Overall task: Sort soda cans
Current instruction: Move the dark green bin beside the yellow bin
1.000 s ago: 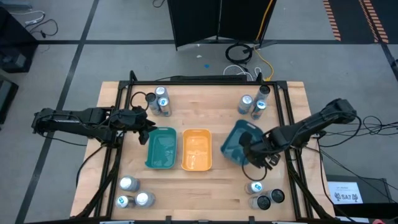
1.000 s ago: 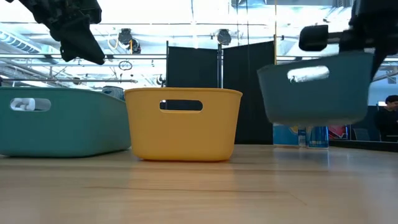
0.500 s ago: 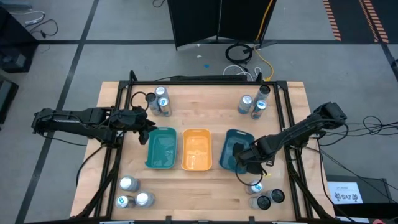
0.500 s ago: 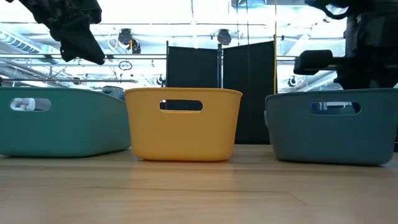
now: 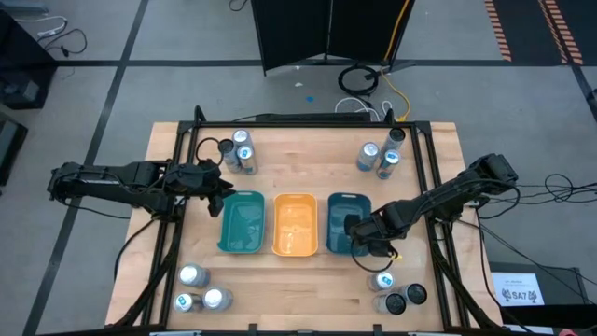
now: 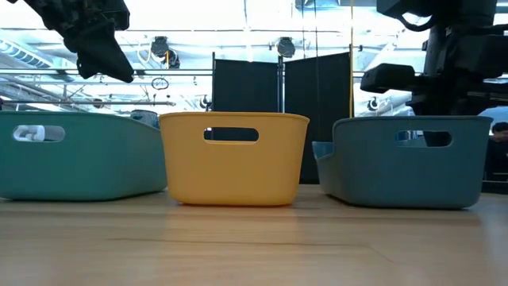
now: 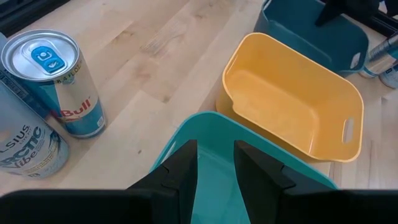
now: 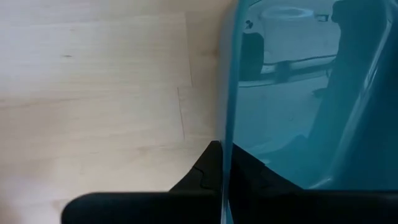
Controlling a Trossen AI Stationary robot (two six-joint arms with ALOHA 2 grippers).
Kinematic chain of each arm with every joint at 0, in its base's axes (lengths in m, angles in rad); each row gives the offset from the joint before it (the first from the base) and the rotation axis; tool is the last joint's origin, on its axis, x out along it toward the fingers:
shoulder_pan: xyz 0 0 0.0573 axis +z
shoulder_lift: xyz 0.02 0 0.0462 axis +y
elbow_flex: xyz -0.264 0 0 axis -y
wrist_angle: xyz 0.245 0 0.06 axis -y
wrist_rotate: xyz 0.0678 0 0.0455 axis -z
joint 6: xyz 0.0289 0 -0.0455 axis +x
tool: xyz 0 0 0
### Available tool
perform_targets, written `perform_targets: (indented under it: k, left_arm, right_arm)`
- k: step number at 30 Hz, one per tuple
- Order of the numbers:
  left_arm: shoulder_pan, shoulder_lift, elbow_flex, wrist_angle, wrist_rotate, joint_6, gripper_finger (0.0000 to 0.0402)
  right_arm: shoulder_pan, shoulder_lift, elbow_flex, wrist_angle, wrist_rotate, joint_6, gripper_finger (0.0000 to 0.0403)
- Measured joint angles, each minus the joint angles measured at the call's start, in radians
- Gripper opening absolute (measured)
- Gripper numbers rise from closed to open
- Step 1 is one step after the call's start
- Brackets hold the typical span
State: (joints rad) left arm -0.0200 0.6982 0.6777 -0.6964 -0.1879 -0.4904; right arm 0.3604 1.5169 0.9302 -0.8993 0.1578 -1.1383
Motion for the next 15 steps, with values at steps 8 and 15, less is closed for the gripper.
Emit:
perform_targets:
  k: [8, 15]
  left_arm:
    - [0.0, 0.0, 0.0, 0.0, 0.0, 0.0, 0.0115]
    - [0.0, 0.0, 0.0, 0.0, 0.0, 0.0, 0.0115]
  right_arm:
    - [-0.001, 0.0, 0.0, 0.004, 0.001, -0.084, 0.0]
    - [-0.001, 0.0, 0.0, 0.009, 0.0, -0.09, 0.0]
